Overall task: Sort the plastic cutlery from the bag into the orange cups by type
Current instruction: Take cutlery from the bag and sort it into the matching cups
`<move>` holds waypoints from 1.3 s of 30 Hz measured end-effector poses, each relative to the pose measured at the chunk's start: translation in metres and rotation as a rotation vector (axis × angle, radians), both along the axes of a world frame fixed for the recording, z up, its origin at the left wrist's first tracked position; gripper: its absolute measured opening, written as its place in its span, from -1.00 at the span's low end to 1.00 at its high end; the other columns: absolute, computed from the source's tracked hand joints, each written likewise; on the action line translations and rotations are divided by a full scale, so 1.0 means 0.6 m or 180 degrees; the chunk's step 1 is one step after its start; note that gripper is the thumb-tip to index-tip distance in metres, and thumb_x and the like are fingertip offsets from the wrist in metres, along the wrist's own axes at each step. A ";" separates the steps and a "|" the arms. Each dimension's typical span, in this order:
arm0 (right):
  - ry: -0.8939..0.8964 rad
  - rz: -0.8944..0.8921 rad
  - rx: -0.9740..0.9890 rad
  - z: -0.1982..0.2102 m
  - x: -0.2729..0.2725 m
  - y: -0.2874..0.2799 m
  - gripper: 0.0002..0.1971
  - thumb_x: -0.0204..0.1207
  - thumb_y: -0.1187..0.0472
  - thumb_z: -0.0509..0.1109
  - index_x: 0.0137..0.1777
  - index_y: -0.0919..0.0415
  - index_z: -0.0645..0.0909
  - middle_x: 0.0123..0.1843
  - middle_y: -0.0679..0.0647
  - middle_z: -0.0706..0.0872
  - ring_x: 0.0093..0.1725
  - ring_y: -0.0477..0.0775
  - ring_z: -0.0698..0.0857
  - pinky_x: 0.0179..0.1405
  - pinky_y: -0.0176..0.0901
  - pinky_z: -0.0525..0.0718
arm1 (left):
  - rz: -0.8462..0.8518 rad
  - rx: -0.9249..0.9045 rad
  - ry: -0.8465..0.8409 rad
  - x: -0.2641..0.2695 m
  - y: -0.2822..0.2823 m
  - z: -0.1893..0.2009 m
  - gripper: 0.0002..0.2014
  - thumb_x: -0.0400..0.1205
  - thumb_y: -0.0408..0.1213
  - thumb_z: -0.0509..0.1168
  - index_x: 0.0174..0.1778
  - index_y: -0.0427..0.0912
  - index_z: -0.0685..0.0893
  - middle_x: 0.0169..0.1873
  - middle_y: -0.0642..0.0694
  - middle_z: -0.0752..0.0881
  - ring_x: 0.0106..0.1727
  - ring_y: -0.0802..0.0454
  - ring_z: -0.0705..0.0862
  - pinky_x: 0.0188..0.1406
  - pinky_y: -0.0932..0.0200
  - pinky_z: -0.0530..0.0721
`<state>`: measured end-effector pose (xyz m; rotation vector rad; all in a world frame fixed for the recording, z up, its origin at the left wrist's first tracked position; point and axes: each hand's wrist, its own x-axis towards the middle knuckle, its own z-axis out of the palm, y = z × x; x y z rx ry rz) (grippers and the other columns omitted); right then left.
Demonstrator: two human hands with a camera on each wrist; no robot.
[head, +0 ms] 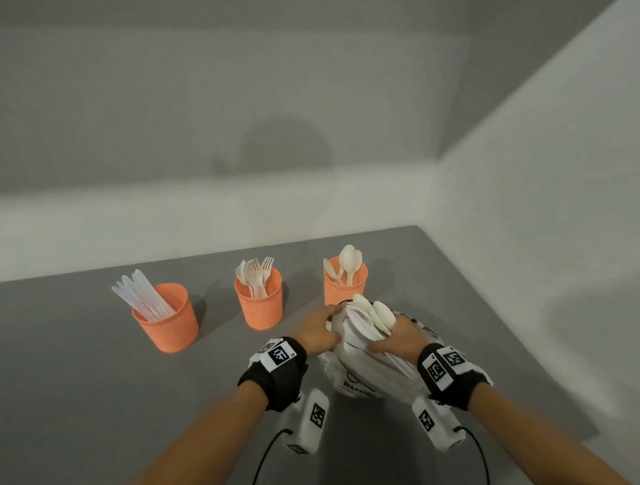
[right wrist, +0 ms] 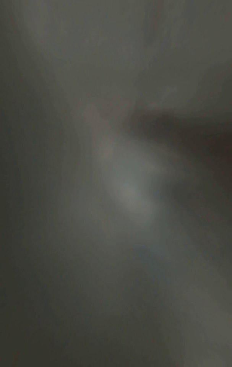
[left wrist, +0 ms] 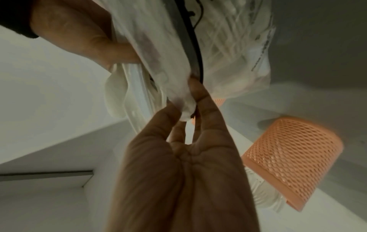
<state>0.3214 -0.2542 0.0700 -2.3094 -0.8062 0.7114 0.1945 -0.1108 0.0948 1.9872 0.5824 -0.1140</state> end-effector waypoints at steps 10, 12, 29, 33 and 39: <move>0.0728 -0.0777 0.1744 0.079 0.007 0.030 -0.83 0.45 0.35 0.46 -0.27 0.11 0.56 -0.59 -0.17 0.68 -0.53 -0.31 0.64 -0.39 -0.40 0.61 | 0.0207 -0.0662 -0.0219 -0.001 0.007 0.002 -0.56 0.60 -0.46 0.18 0.43 -0.20 0.43 0.28 -0.12 0.54 0.33 -0.11 0.54 0.24 0.03 0.61; 0.1019 -0.0867 0.2128 0.097 0.002 0.051 -0.86 0.46 0.31 0.46 -0.23 0.11 0.57 -0.53 -0.12 0.69 -0.47 -0.21 0.67 -0.35 -0.31 0.63 | 0.0693 -0.0493 -0.0531 -0.012 0.018 0.005 -0.72 0.64 -0.42 0.17 0.27 -0.29 0.55 0.06 -0.11 0.61 0.09 -0.06 0.62 0.12 0.07 0.61; 0.1533 -0.0943 0.2755 0.091 -0.198 0.246 -0.82 0.35 0.42 0.50 -0.12 0.22 0.62 -0.22 0.12 0.73 -0.25 0.01 0.73 -0.30 -0.31 0.71 | 0.1999 -0.3327 -0.1131 -0.108 0.075 0.024 -0.43 0.67 0.17 -0.09 0.12 -0.19 0.66 -0.16 -0.18 0.79 -0.14 -0.06 0.73 -0.12 0.03 0.68; 0.1242 -0.0855 0.2533 0.073 -0.192 0.259 -0.82 0.41 0.38 0.47 0.01 0.33 0.66 -0.18 0.16 0.75 -0.13 0.14 0.75 -0.21 -0.21 0.71 | 0.1697 -0.2310 -0.1004 -0.123 0.091 0.022 -0.35 0.61 0.30 -0.10 0.17 -0.16 0.63 -0.15 -0.08 0.73 -0.15 0.03 0.69 -0.16 0.13 0.64; 0.1093 -0.0263 0.2256 0.039 -0.215 0.282 -0.72 0.50 0.41 0.31 0.21 0.35 0.54 0.00 0.18 0.73 -0.13 -0.15 0.71 -0.16 -0.34 0.67 | 0.1706 -0.1356 -0.1225 -0.109 0.114 0.038 -0.45 0.37 -0.12 0.52 0.25 -0.26 0.62 0.13 -0.23 0.75 0.14 -0.09 0.73 0.23 -0.05 0.67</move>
